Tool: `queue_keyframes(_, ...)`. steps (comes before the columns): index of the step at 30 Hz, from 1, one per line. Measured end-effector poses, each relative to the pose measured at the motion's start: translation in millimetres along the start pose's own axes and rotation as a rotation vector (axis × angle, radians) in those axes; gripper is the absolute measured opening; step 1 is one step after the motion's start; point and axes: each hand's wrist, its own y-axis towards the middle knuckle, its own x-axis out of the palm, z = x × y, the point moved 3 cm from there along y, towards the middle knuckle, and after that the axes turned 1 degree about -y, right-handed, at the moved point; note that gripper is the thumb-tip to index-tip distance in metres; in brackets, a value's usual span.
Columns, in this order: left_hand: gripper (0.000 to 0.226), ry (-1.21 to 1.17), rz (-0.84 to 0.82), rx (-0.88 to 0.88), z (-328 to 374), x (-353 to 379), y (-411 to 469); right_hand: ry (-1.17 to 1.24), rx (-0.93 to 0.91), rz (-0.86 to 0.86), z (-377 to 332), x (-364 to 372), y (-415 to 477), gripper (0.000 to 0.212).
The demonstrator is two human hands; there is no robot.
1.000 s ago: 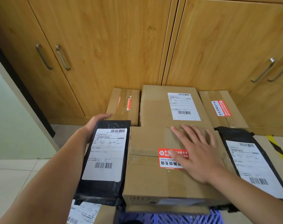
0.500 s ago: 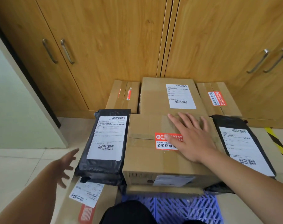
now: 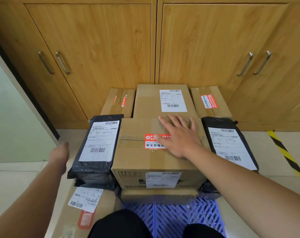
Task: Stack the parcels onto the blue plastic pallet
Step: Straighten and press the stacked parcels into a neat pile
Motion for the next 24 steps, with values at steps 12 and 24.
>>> queue_keyframes(12,0.065,0.988,-0.344,0.810,85,196,-237,1.041,0.601,0.297,160,-53,-3,0.068)
queue_keyframes(24,0.070,1.123,-0.108,0.901,52,230,-236,1.422,0.596,-0.151,250,36,12,0.044)
